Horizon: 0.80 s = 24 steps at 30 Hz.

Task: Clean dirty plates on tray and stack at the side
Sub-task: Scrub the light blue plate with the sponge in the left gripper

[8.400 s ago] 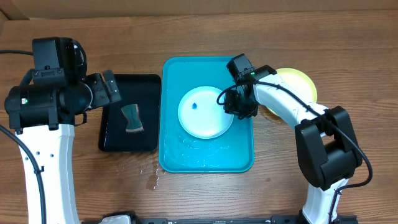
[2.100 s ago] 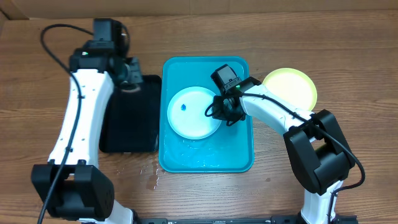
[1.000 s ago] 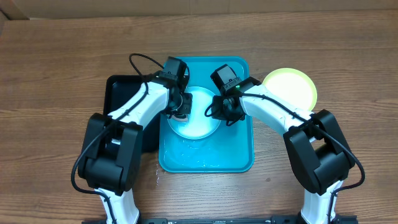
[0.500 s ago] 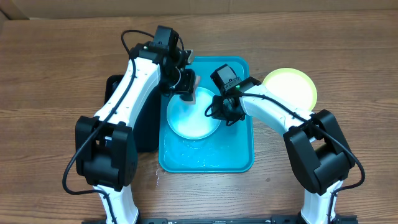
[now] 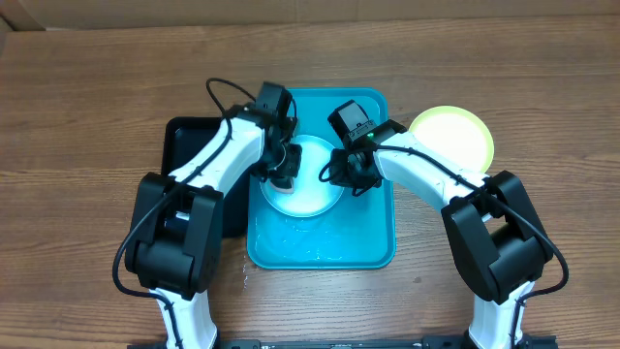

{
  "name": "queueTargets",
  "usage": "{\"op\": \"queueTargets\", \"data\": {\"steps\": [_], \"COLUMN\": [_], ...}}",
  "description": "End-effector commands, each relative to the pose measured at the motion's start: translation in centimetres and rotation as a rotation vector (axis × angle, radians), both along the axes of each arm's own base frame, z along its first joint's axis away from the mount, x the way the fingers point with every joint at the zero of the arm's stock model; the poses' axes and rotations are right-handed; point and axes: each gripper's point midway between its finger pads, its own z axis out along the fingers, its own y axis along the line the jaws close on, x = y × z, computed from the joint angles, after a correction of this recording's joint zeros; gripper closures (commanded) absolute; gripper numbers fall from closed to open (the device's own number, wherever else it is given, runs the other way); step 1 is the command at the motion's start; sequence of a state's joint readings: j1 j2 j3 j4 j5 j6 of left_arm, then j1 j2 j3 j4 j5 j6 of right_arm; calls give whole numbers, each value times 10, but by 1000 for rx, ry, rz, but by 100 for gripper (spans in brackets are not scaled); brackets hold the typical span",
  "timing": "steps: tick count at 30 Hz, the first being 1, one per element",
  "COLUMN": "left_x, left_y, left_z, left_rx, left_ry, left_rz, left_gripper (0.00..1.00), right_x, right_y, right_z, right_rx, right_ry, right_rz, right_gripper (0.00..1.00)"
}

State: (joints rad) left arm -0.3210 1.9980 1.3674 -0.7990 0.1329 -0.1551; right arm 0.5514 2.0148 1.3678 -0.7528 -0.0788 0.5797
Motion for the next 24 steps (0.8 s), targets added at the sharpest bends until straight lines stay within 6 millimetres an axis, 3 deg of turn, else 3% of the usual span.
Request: {"op": "queueTargets", "data": {"steps": [1, 4, 6, 9, 12, 16, 19, 24], "left_x": [-8, -14, -21, -31, -23, 2, 23, 27], "left_y": [14, 10, -5, -39, -54, -54, -44, -16], "left_z": [-23, -33, -31, -15, 8, 46, 70, 64], "left_rx": [63, 31, -55, -264, -376, -399, -333, -132], "left_ry": [15, 24, 61, 120, 117, 47, -25, -52], "left_rz": [101, 115, 94, -13, -38, -48, -34, -4], "left_gripper": [96, 96, 96, 96, 96, 96, 96, 96], "right_x": [-3, -3, -3, -3, -3, -7, -10, -10], "right_y": [0, 0, 0, -1, -1, -3, -5, -3], "right_z": [-1, -1, -1, -1, -1, -5, -8, -8], "right_rx": [-8, -8, -8, -9, -10, -16, -21, -9], "right_ry": [0, 0, 0, 1, 3, 13, 22, 23], "right_rz": [7, 7, 6, 7, 6, 7, 7, 9], "right_gripper": [96, 96, 96, 96, 96, 96, 96, 96]}}
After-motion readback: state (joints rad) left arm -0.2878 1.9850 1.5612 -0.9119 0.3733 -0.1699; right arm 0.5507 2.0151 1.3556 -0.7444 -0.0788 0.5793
